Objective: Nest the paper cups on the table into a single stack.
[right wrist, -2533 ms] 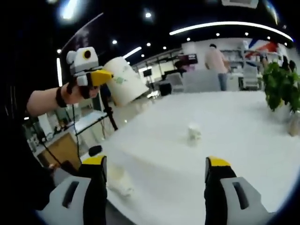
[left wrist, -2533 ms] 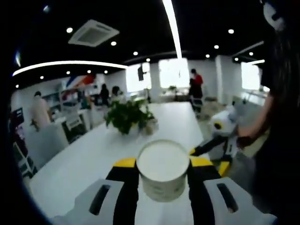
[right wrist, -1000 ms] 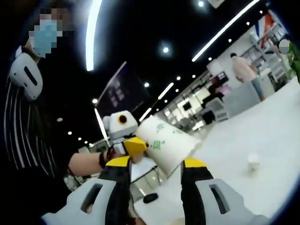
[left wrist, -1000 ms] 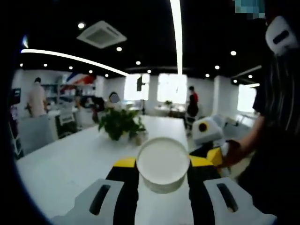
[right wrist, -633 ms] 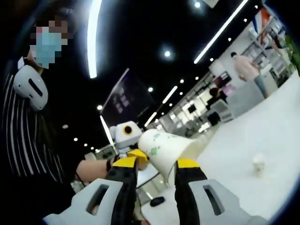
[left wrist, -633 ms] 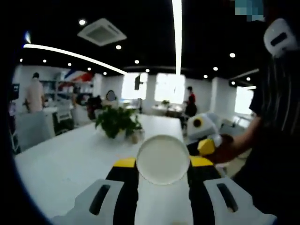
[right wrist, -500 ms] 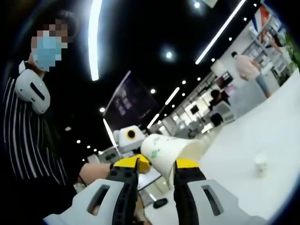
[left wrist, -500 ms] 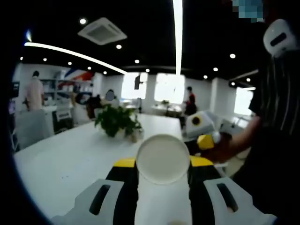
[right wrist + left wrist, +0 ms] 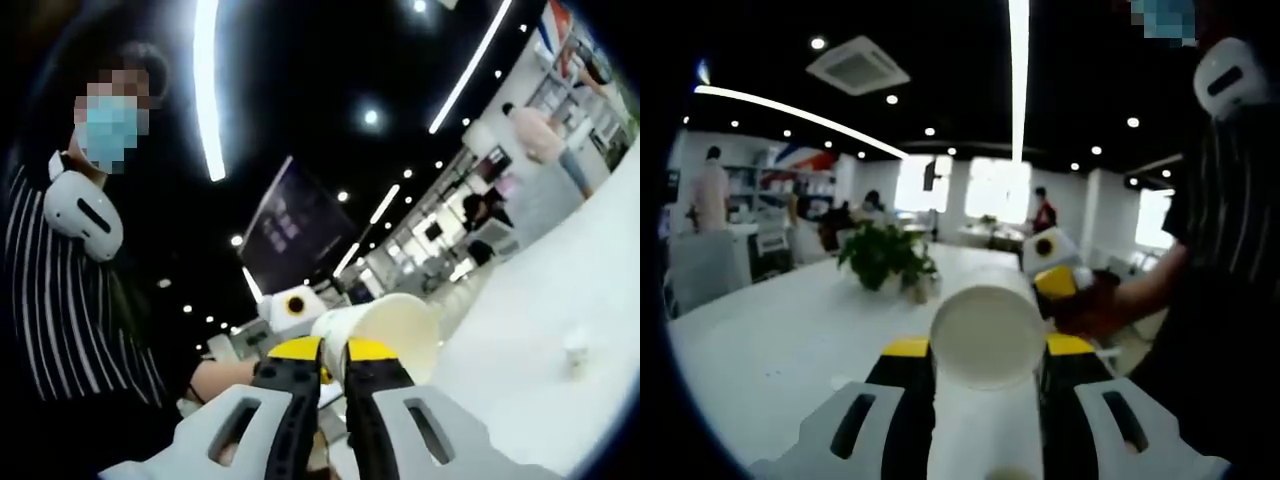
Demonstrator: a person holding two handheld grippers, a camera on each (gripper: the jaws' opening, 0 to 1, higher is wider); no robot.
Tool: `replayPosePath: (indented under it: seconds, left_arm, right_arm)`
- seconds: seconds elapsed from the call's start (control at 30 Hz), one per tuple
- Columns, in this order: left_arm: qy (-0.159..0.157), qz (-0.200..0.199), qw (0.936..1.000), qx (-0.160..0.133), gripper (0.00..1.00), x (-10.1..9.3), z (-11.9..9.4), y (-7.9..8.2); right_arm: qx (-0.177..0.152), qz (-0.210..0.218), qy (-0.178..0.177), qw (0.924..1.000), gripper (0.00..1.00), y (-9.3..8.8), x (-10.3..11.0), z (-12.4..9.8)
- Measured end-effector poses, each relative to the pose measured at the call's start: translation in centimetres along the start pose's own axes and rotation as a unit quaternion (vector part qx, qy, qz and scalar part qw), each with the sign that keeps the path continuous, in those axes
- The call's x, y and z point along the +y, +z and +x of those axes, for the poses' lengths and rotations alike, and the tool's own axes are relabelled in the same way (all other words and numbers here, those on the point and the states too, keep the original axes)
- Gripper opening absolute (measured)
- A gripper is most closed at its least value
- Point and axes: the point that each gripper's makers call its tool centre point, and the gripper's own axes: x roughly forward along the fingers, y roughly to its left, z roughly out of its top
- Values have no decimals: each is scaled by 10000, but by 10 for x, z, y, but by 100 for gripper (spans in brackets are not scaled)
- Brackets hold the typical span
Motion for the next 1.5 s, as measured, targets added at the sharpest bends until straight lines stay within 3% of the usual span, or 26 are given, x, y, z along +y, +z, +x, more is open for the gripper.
replayPosePath:
  seconds: [0.1, 0.37, 0.57, 0.77, 1.03, 1.23, 1.37, 1.5]
  left_arm:
    - [-58, 43, 9999, -92, 40, -3, -3, 1]
    - [-31, 217, 9998, 4, 41, -9, -5, -6]
    - [201, 327, 9993, -9, 41, -8, -9, -14]
    - [483, 407, 9979, 156, 41, -4, -17, -30]
    - [747, 623, 9948, 301, 42, 1, -30, -48]
    - [1120, 411, 9925, 258, 44, 12, -42, -56]
    - [1367, 269, 9894, 408, 52, 23, -51, -67]
    - [1647, 367, 9848, 419, 61, 33, -60, -69]
  right_arm:
    - [-9, 389, 280, 9989, 2, -2, 7, 1]
    - [136, 536, 476, 9973, 0, -6, 16, 5]
    - [272, 636, 391, 9968, 0, -12, 15, 8]
    - [613, 763, 210, 9950, 0, -27, 9, 12]
    - [954, 469, 10, 9943, 0, -40, 5, 20]
    - [1252, 180, -360, 9913, 0, -46, -8, 16]
    - [1329, 152, -510, 9897, 0, -49, -12, 11]
    - [1331, 220, -600, 9890, 0, -54, -14, 5]
